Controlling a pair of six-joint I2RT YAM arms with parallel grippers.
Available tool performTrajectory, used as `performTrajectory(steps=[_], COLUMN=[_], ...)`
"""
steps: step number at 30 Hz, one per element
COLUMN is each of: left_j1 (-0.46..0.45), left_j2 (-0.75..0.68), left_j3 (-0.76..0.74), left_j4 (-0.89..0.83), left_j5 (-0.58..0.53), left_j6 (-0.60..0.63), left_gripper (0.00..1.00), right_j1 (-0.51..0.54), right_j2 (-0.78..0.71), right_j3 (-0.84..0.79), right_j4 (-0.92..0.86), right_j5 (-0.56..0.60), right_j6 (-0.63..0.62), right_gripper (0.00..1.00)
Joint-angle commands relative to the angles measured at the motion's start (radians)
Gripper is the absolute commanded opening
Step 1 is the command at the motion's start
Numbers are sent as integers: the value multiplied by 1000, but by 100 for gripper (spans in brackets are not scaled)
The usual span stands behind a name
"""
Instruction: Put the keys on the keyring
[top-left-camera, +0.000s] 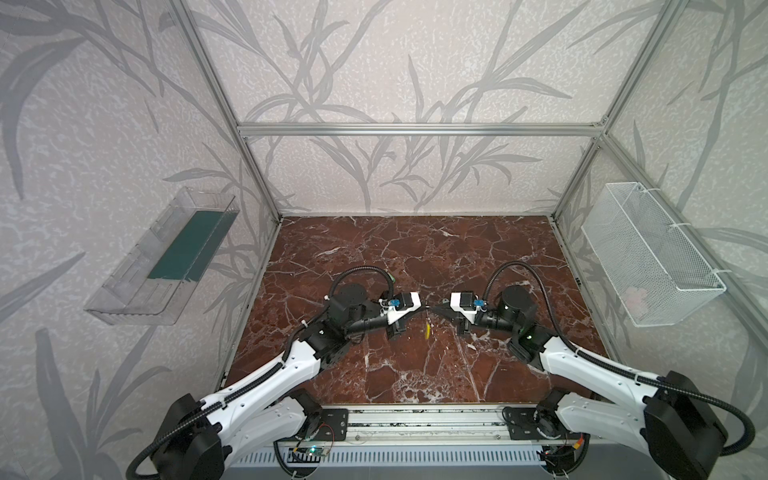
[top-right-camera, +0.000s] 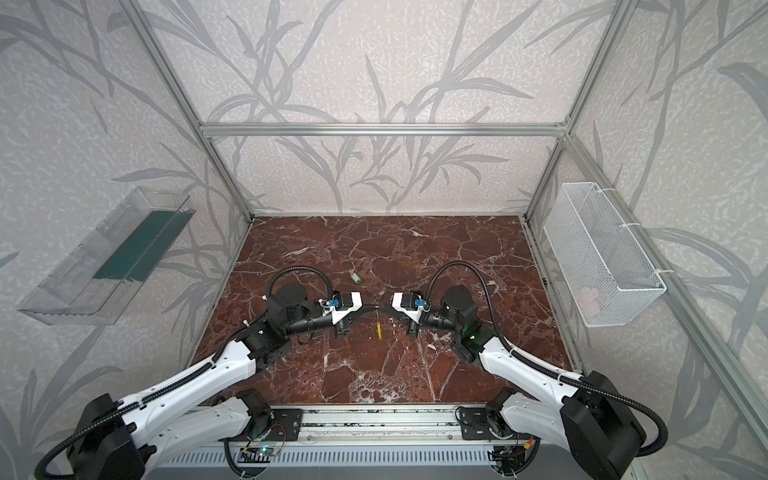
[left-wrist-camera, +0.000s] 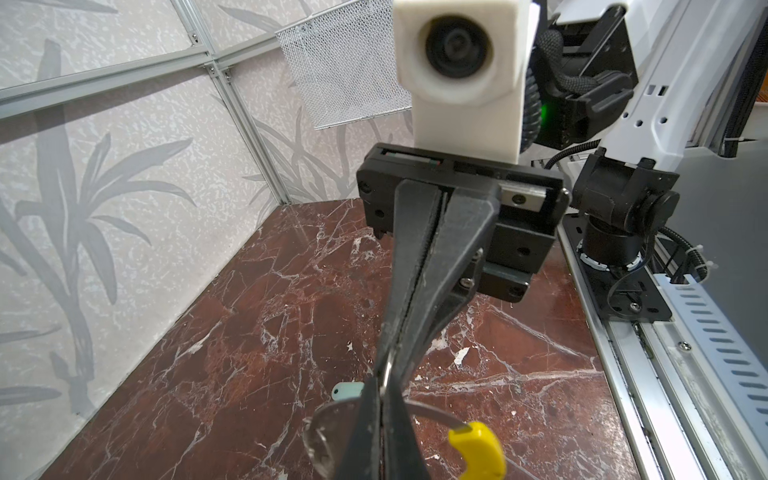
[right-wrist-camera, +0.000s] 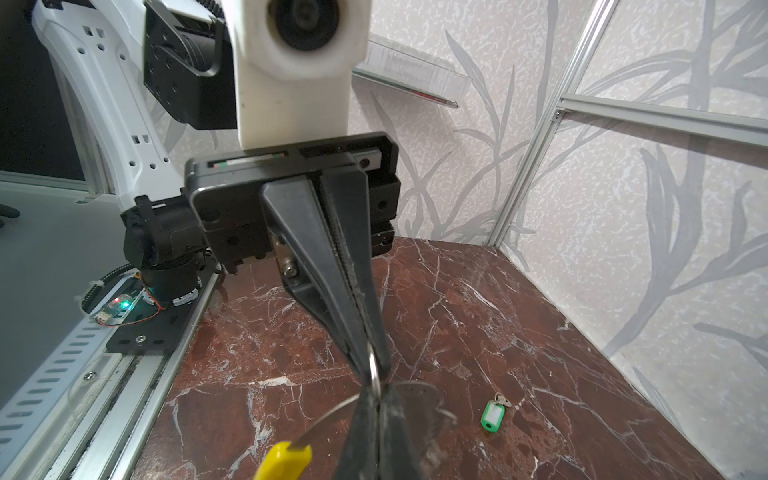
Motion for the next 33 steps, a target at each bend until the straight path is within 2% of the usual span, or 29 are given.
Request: performTrajectory(steps=[1,4,7,9,12,22,33], left_j1=[-4,-5,-9,-20,-41,-118,-156], left_j2=[23,55,96,127,170,255,292], left_j3=[119,225,326,384,465,610,650], left_j4=[-182,-387,-561,-652,-753,-873,-902], left_j5=[29,-3,-46,-83,-131,-237,-285], left_j6=[81,183,271,323,375,428,446], left_gripper=[0,0,0,0,0,0,0], right_j1=[6,4,0,0,0,3,6], right_j2=[-19,-77,-133,-153,-168,-152,-138], right_j3=[32,31,41,59,60,53,22], right_j4=[-68,-171,-279,-347,-352,-277,-189], right_j5=[32,120,191,197,201,170,120], right_j6=[-64,-143,-212,-238,-229,-193,-149], right_gripper=[29,35,35,35,34,28,21])
